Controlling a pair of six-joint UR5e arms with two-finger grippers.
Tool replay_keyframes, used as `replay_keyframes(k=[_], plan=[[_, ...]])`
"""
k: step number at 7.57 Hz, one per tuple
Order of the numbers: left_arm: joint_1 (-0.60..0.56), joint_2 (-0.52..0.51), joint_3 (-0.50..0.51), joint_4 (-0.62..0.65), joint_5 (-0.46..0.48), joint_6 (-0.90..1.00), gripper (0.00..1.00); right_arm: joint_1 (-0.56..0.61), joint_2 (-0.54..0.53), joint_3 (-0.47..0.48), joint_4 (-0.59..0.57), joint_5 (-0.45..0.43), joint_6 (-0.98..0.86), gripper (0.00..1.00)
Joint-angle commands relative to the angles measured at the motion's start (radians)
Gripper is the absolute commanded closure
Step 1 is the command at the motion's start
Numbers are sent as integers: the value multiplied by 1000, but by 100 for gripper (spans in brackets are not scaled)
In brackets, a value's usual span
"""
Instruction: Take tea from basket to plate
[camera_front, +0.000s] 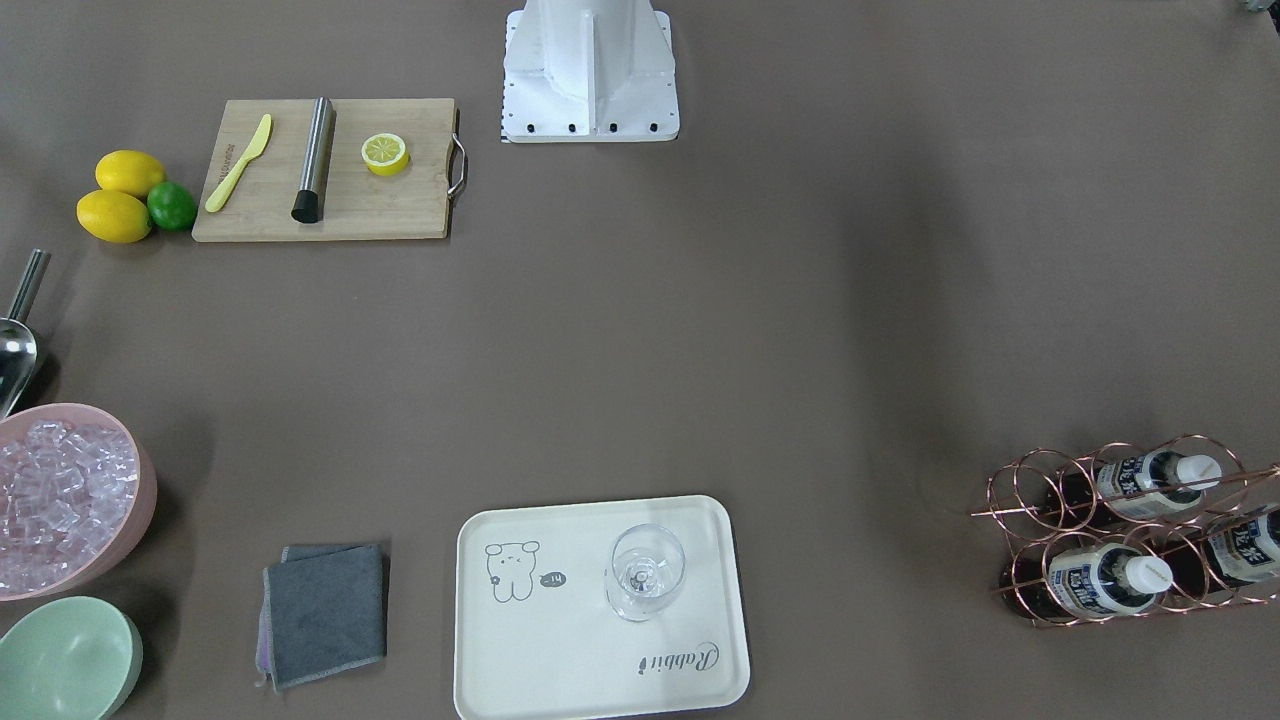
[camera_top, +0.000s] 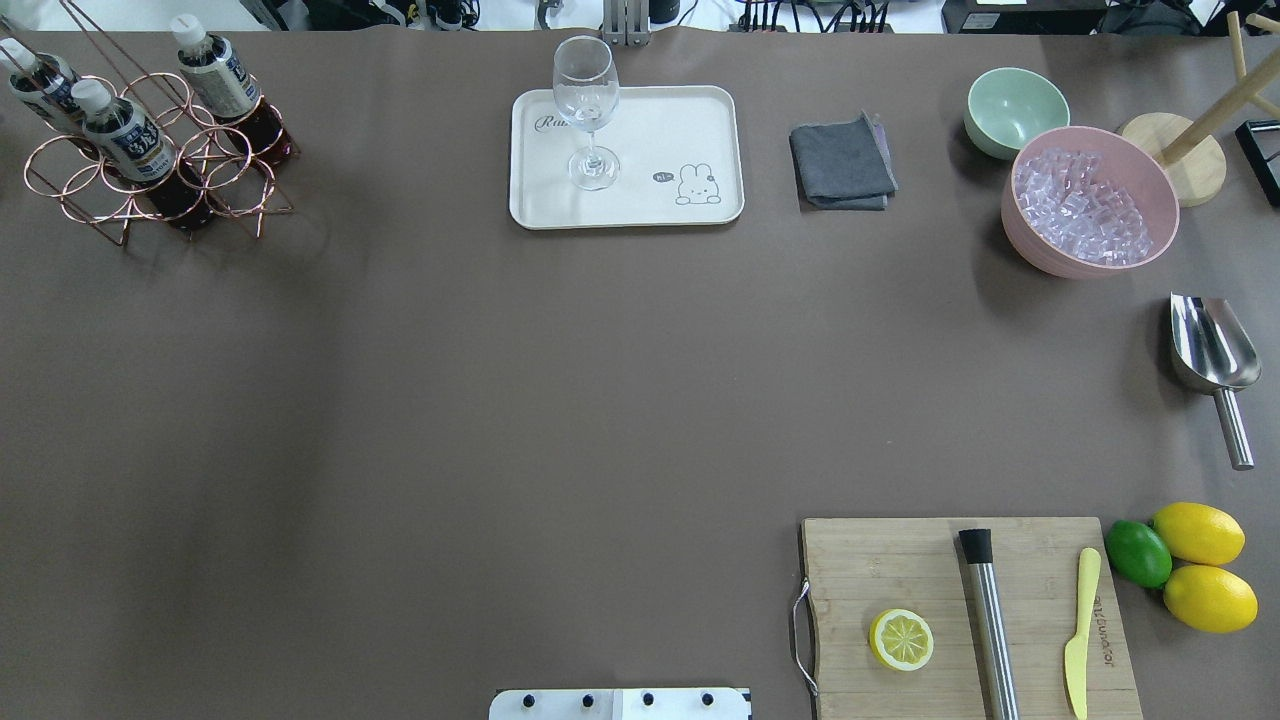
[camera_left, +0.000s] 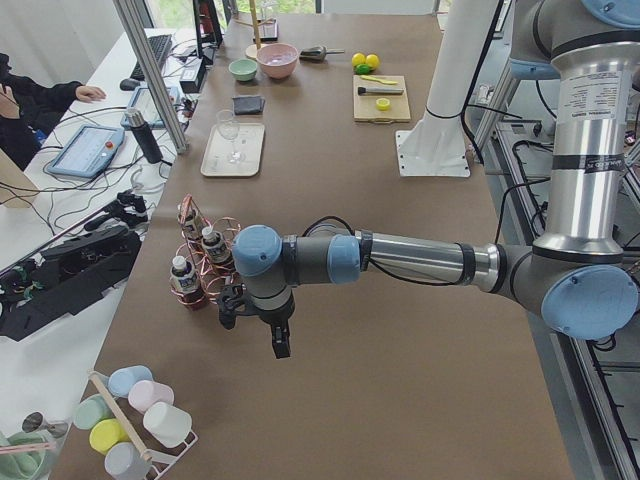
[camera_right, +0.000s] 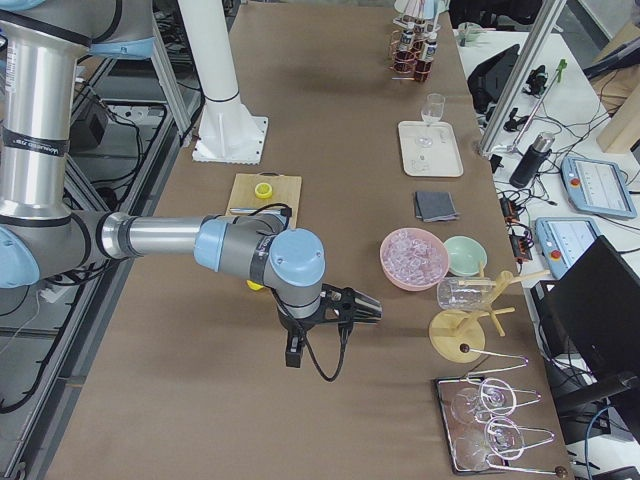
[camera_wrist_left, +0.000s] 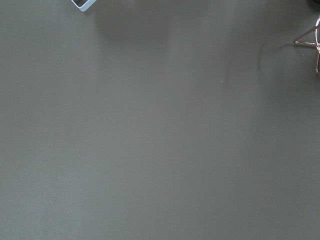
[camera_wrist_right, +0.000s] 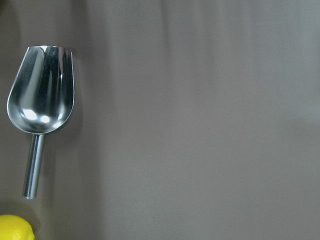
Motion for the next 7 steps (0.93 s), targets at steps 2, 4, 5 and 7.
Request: replay_keyframes(k=[2,4,5,7], plan=[[0,0,-1,-2,0,0,1,-56,16,-10,51,-7,1,0],[0,0,1,-2,0,0,1,-62,15,-12,51,-7,3,0],[0,0,1,0,0,0,1,-62,13,-10,51,-7,4,0],[0,0,-1,-2,0,0,1,-62,13,-10,51,-9,9,0]])
